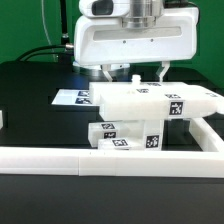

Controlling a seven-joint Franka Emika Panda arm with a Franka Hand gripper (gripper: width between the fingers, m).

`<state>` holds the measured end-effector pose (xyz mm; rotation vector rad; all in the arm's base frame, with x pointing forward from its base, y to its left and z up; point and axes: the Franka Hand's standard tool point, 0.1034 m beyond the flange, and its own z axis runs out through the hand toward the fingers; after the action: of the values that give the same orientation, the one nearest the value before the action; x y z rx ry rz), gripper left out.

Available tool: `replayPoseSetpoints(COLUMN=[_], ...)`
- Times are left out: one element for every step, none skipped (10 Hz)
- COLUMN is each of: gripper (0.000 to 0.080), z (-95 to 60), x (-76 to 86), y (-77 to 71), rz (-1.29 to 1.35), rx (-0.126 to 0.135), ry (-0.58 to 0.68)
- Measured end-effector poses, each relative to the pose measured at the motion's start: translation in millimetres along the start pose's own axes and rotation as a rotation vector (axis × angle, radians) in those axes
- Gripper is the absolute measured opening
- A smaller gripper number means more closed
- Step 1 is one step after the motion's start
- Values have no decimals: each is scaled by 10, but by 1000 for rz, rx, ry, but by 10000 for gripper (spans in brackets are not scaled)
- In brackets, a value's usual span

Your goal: Assemble chair

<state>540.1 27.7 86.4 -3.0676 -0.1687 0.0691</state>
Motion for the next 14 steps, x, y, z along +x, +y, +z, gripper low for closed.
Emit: replayPoseSetpoints(gripper=[649, 649, 649, 649, 649, 649, 649, 649, 649, 649, 649, 649, 649, 649], z=[24, 29, 21, 17, 15, -12, -55, -89, -120, -158, -162, -123, -82, -87], x=[21, 57, 83, 76, 33, -7, -56, -109, -155, -208, -256, -282, -289, -285], y=[-10, -34, -47, -41, -28, -7, -2, -5, -52, -147, -257, -380, -449, -420], rz=[5, 4, 6, 5, -6, -29, -42, -45, -36, -31, -14, 8, 6, 8], rx=[-2, -3, -4, -4, -6, -11, -13, -10, -6, -2, 0, 1, 0, 0], ry=[-1, 1, 4, 0, -21, -31, -31, -31, -30, -28, -28, -25, -24, -23])
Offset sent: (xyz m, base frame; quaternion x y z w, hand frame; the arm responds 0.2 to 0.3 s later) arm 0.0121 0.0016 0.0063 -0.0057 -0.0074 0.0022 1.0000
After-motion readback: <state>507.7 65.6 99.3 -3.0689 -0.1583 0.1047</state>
